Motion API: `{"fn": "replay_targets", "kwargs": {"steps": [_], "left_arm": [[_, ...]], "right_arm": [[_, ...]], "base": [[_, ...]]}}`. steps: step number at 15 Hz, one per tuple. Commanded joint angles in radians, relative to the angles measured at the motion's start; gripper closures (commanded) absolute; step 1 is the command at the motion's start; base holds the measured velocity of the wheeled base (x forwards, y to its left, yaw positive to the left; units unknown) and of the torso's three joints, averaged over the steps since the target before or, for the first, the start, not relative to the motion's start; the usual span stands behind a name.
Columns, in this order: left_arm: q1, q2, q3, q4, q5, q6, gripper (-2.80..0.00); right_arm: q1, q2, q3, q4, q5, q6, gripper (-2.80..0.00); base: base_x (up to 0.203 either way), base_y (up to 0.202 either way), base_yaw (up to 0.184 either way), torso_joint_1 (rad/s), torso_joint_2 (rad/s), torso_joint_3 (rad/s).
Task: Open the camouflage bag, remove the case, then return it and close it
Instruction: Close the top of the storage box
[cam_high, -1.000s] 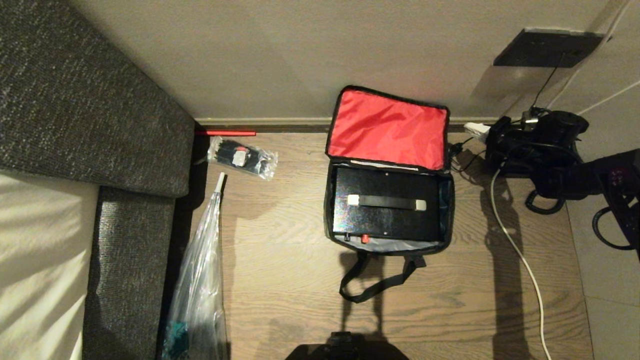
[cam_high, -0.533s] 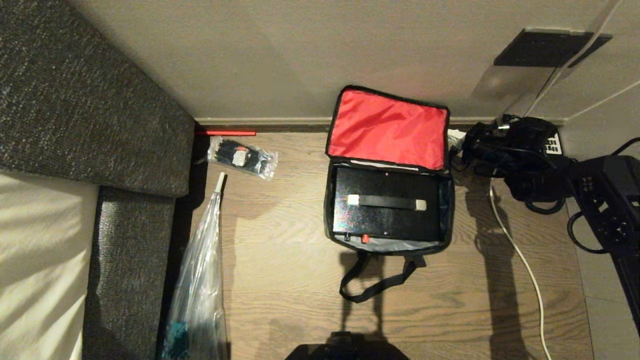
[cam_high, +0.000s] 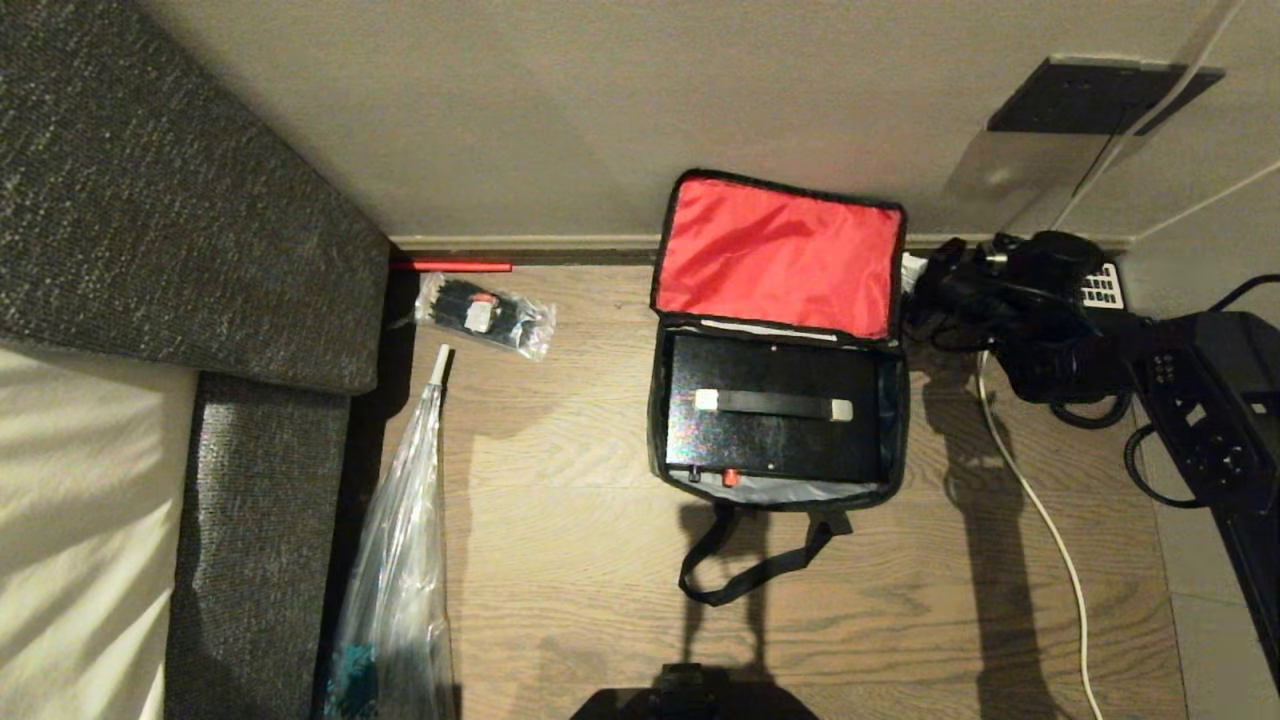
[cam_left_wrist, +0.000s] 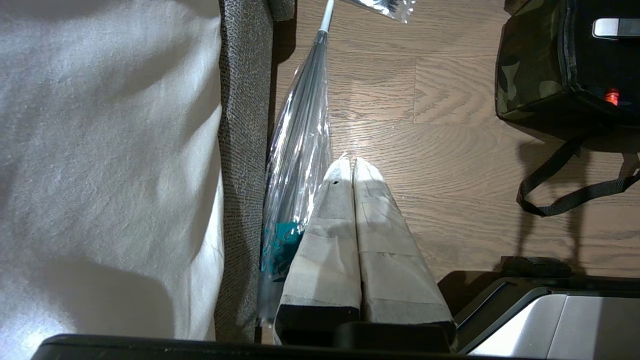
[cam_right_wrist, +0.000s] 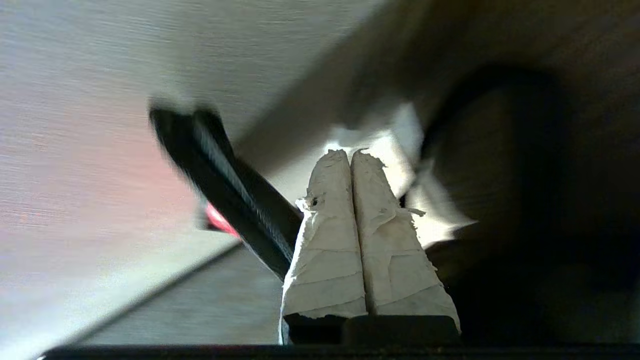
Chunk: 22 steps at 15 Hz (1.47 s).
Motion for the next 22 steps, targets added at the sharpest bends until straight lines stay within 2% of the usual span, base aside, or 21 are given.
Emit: {"fn": "replay_targets", "kwargs": {"steps": [1,4,8,10,13,16,18,20,22], "left_arm": [[0.0,0.001,0.002,0.0,0.0,0.0,0.0],[0.0,0.001,0.002,0.0,0.0,0.0,0.0],[0.0,0.001,0.002,0.001,0.0,-0.001,0.0],[0.0,0.001,0.002,0.0,0.0,0.0,0.0],[0.0,0.001,0.002,0.001,0.0,-0.001,0.0],[0.0,0.001,0.002,0.001,0.0,-0.001,0.0],[0.0,0.001,0.002,0.0,0.0,-0.001,0.0],[0.0,0.001,0.002,0.0,0.0,0.0,0.0],[0.0,0.001,0.002,0.0,0.0,0.0,0.0]], "right_arm": [[-0.003,-0.071,0.049,-0.006,0.004,0.062,0.0],[-0.003,-0.15,0.139,0.019,0.023,0.128,0.0],[0.0,-0.289,0.343,0.06,0.076,0.136,0.0],[0.0,-0.335,0.39,0.088,0.1,0.137,0.0],[0.0,-0.419,0.461,0.181,0.118,0.134,0.0],[0.002,-0.516,0.545,0.259,0.19,0.13,0.0],[0.009,-0.57,0.559,0.356,0.204,0.125,0.0],[0.011,-0.621,0.574,0.475,0.236,0.082,0.0],[0.024,-0.667,0.618,0.594,0.24,-0.112,0.0]], "base": [[0.0,0.0,0.0,0.0,0.0,0.0],[0.0,0.0,0.0,0.0,0.0,0.0],[0.0,0.0,0.0,0.0,0.0,0.0],[0.0,0.0,0.0,0.0,0.0,0.0],[0.0,0.0,0.0,0.0,0.0,0.0],[0.0,0.0,0.0,0.0,0.0,0.0],[0.0,0.0,0.0,0.0,0.0,0.0],[0.0,0.0,0.0,0.0,0.0,0.0],[0.0,0.0,0.0,0.0,0.0,0.0]]}}
